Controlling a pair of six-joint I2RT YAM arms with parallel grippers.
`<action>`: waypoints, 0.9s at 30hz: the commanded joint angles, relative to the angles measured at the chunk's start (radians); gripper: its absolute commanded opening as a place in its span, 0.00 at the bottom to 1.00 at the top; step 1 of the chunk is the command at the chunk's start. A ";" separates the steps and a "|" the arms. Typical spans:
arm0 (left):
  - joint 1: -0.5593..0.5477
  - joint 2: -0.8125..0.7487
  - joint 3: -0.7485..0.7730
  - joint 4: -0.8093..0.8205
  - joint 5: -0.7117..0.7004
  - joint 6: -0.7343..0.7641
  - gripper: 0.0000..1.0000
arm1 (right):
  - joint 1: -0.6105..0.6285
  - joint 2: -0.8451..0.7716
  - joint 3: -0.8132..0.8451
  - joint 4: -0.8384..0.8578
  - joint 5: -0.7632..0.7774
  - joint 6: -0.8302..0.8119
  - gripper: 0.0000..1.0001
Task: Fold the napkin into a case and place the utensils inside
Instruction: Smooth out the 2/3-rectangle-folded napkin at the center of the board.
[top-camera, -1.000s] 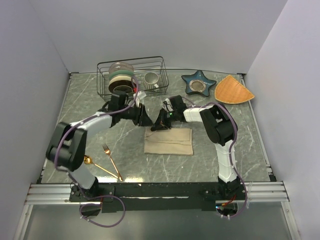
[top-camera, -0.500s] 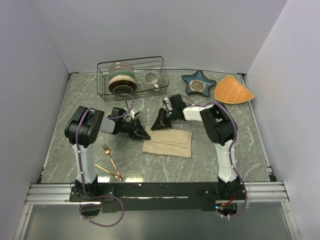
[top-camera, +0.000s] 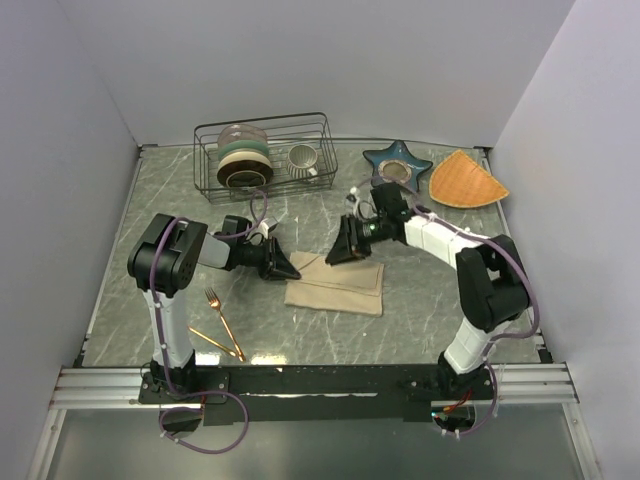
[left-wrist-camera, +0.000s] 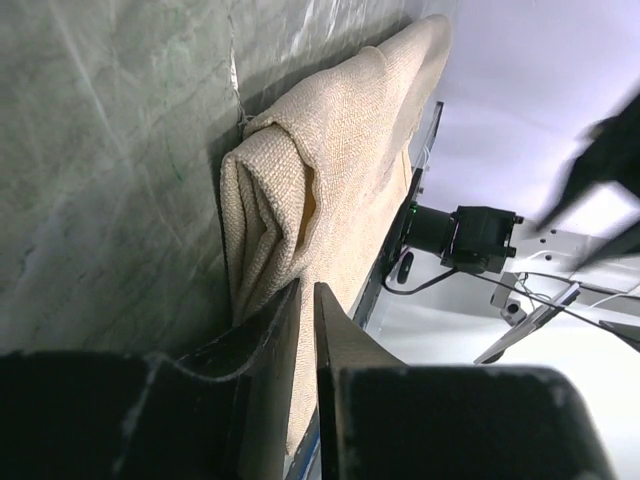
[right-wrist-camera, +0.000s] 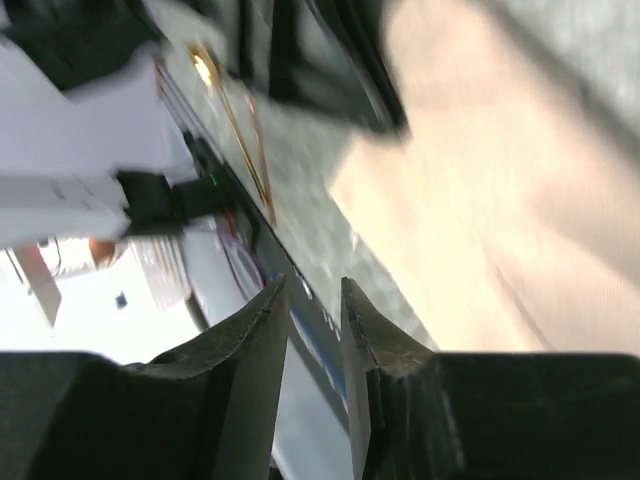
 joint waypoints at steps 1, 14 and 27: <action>0.007 -0.014 -0.023 -0.019 -0.115 0.016 0.19 | -0.092 0.073 -0.127 -0.081 -0.029 -0.085 0.33; 0.007 -0.023 -0.028 -0.020 -0.105 0.025 0.20 | -0.299 0.320 -0.035 -0.203 0.034 -0.245 0.29; -0.066 -0.518 0.019 -0.385 -0.180 0.519 0.48 | -0.134 0.015 0.079 -0.372 0.052 -0.392 0.31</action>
